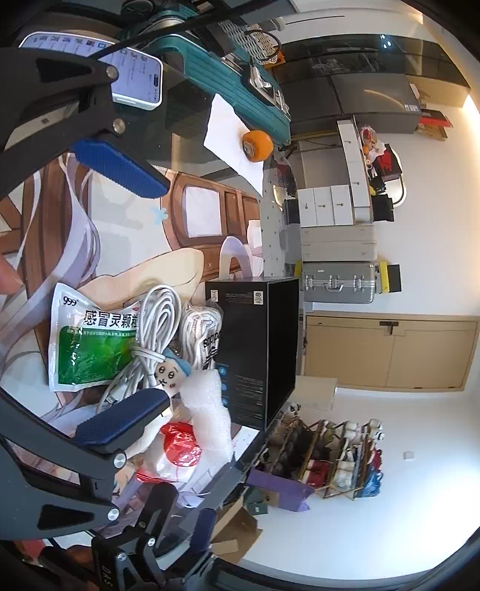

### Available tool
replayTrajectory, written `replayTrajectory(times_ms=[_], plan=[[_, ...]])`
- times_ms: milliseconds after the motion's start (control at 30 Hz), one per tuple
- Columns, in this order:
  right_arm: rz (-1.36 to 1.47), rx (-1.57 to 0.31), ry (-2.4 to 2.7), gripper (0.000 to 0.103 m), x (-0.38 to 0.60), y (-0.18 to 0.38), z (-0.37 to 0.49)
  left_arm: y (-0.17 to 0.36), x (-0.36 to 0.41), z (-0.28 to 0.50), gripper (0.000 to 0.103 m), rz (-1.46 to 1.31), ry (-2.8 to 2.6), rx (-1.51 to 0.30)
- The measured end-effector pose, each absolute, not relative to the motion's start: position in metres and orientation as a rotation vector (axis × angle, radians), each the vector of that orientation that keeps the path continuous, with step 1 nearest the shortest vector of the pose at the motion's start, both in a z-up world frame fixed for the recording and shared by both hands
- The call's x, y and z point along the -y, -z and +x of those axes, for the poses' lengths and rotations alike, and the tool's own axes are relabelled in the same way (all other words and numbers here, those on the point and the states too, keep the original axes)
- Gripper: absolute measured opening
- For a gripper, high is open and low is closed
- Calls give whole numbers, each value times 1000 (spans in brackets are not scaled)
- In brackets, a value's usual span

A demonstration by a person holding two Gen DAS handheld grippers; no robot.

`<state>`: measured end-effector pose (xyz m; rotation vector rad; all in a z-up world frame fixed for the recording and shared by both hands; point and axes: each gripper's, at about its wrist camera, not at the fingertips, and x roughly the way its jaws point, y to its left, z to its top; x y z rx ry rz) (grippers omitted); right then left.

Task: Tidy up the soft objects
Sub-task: 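Move both tools toward the pile of items beside the black box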

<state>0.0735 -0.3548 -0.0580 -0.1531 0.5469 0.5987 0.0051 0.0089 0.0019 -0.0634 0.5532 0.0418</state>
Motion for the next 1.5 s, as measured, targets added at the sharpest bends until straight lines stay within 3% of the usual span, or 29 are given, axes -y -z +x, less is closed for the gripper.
replayTrajectory(times_ms=[1500], plan=[[-288, -592, -619, 103, 344, 57, 101, -2, -1, 6, 103, -3, 2, -576]])
